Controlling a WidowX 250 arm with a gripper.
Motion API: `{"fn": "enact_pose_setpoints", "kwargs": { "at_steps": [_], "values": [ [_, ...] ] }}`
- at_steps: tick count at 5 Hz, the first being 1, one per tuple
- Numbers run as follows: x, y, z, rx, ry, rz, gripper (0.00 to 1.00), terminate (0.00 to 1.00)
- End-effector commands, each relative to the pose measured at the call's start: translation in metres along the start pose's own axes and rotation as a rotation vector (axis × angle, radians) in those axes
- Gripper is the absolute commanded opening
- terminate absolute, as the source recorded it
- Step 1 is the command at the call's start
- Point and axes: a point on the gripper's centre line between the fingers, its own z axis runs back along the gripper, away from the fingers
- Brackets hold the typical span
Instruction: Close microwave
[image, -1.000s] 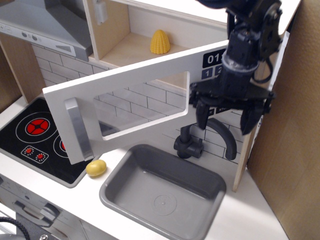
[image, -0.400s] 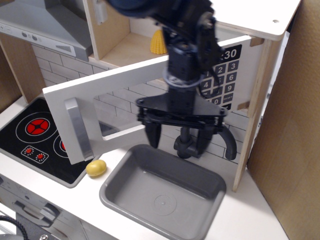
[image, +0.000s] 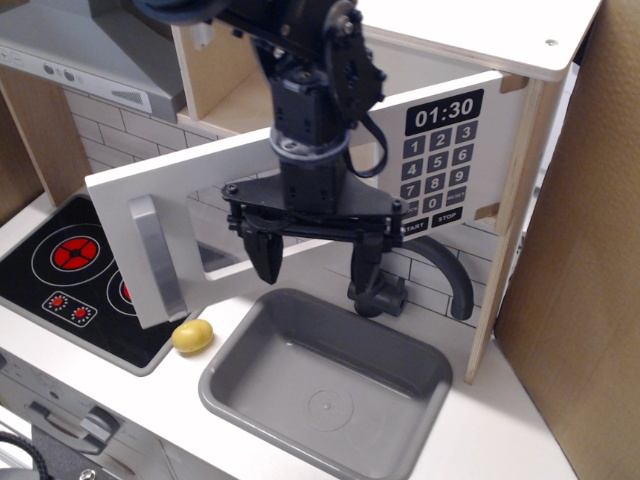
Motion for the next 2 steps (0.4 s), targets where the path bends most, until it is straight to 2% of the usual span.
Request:
{"fn": "enact_pose_setpoints", "kwargs": {
  "at_steps": [1,2],
  "values": [
    [0.035,0.011,0.001,0.007,-0.158,-0.012,1.00,0.00],
    [0.050,0.012,-0.005,0.010,-0.192,0.000,1.00,0.00]
  ]
}}
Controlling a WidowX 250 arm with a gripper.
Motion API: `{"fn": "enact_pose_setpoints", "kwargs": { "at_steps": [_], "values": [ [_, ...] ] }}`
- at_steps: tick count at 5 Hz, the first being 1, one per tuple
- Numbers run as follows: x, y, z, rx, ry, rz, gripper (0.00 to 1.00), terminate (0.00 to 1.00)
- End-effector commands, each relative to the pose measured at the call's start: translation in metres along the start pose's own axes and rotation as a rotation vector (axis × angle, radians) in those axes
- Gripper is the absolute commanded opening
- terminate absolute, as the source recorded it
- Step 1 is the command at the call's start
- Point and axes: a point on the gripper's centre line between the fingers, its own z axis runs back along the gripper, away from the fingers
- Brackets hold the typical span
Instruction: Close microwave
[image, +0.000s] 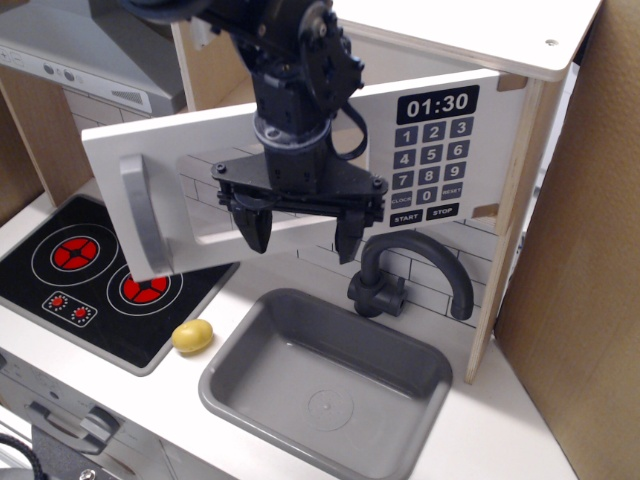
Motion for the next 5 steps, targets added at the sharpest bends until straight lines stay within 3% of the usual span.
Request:
{"fn": "enact_pose_setpoints", "kwargs": {
  "at_steps": [1,5],
  "values": [
    [0.044,-0.002,-0.007,-0.014,-0.112,0.032,1.00,0.00],
    [0.090,-0.008,-0.019,-0.033,-0.176,0.106,1.00,0.00]
  ]
}}
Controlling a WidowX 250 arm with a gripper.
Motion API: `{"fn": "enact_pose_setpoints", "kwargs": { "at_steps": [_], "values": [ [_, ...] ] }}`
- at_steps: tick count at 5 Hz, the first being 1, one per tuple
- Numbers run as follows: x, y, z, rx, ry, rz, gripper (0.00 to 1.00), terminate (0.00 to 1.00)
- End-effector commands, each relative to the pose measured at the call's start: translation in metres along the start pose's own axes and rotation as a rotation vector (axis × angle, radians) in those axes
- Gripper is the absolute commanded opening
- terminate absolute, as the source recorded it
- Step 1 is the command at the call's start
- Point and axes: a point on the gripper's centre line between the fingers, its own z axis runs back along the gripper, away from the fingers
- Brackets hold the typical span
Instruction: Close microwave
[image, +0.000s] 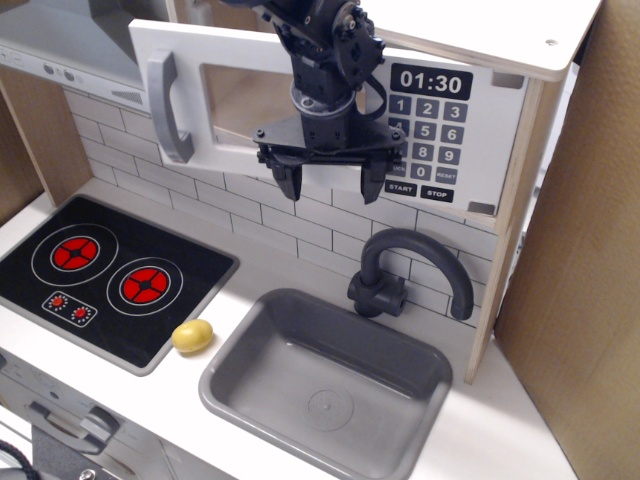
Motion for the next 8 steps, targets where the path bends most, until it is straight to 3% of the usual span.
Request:
{"fn": "enact_pose_setpoints", "kwargs": {
  "at_steps": [1,4,5,6,7,8],
  "values": [
    [0.026,-0.002,0.007,-0.014,-0.055,0.028,1.00,0.00],
    [0.037,-0.003,0.005,-0.022,-0.062,0.056,1.00,0.00],
    [0.017,0.004,0.014,-0.031,-0.042,0.012,1.00,0.00],
    [-0.012,0.013,0.027,-0.049,0.056,-0.050,1.00,0.00],
    [-0.034,0.023,0.045,-0.061,0.117,-0.093,1.00,0.00],
    [-0.044,0.030,0.053,-0.048,0.184,-0.131,1.00,0.00]
  ]
}}
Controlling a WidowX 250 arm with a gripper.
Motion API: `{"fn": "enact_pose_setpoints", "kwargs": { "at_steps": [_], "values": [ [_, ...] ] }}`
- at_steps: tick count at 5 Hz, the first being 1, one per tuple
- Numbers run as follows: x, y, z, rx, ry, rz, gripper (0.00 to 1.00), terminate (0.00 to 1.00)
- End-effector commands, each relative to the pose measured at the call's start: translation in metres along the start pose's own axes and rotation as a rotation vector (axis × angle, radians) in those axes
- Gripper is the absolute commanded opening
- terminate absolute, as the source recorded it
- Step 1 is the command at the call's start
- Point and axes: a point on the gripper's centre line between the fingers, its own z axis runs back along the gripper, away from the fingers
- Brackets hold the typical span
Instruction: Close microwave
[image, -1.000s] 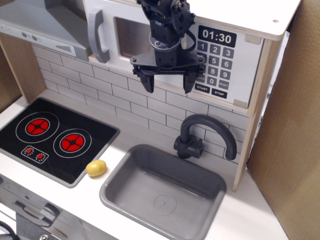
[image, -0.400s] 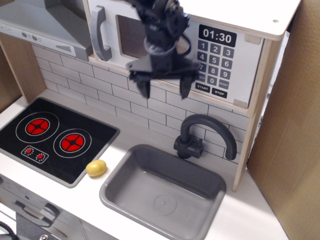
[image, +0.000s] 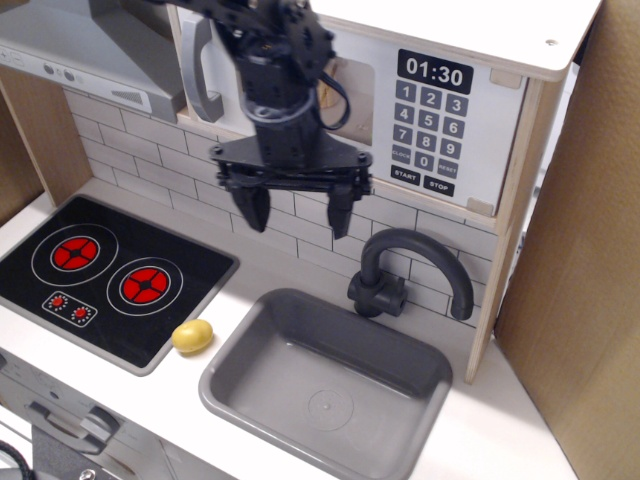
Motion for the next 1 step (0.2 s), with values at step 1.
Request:
{"fn": "enact_pose_setpoints", "kwargs": {
  "at_steps": [1],
  "values": [
    [-0.0006,0.0081,0.0188,0.007,0.019,-0.034,1.00,1.00]
  ]
}}
